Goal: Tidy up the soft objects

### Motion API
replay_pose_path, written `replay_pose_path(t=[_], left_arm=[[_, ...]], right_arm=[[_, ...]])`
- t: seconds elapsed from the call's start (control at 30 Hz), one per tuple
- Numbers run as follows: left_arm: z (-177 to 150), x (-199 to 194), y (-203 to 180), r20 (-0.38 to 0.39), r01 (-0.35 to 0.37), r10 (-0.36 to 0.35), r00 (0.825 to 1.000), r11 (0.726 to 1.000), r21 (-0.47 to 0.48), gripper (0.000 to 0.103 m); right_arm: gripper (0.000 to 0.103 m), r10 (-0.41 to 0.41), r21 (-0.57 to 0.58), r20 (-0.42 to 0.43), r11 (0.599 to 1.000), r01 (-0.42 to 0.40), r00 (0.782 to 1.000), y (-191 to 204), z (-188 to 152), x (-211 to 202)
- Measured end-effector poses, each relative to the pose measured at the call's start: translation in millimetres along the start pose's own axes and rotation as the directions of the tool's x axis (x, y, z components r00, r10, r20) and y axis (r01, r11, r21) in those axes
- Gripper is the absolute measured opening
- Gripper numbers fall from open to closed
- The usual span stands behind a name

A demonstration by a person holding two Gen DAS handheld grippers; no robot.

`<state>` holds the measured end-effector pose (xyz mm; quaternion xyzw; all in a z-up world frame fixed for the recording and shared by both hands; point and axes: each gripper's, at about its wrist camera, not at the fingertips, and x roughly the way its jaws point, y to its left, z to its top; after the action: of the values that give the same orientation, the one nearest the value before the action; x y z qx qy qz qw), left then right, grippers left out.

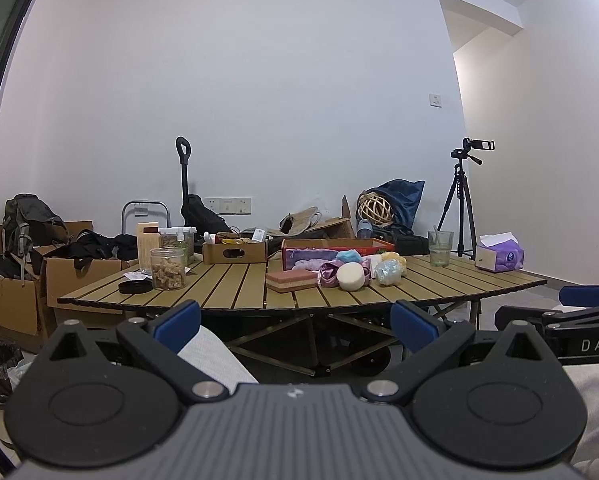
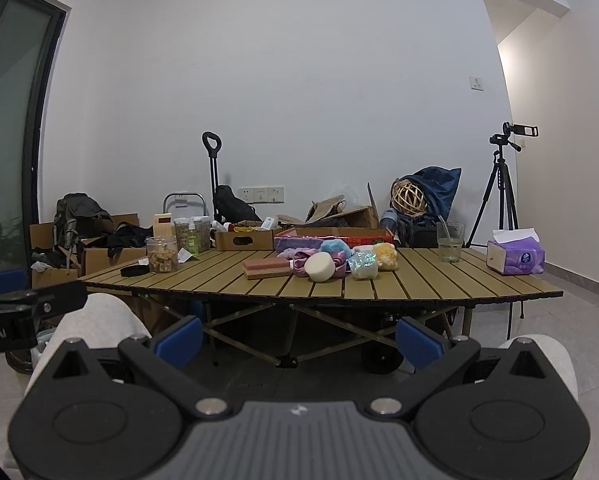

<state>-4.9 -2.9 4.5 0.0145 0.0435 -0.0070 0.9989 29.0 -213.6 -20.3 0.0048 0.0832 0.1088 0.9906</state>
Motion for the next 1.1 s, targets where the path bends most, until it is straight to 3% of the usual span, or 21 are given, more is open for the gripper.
replay_pose_path(t=[1.1], left_arm=[[0.6, 0.2, -0.6, 0.0, -0.001, 0.001, 1.0, 1.0, 0.0, 0.103]], right_arm=[[0.103, -0.001, 0.012, -0.009, 1.0, 0.001, 1.0, -4.0, -1.0, 1.4]])
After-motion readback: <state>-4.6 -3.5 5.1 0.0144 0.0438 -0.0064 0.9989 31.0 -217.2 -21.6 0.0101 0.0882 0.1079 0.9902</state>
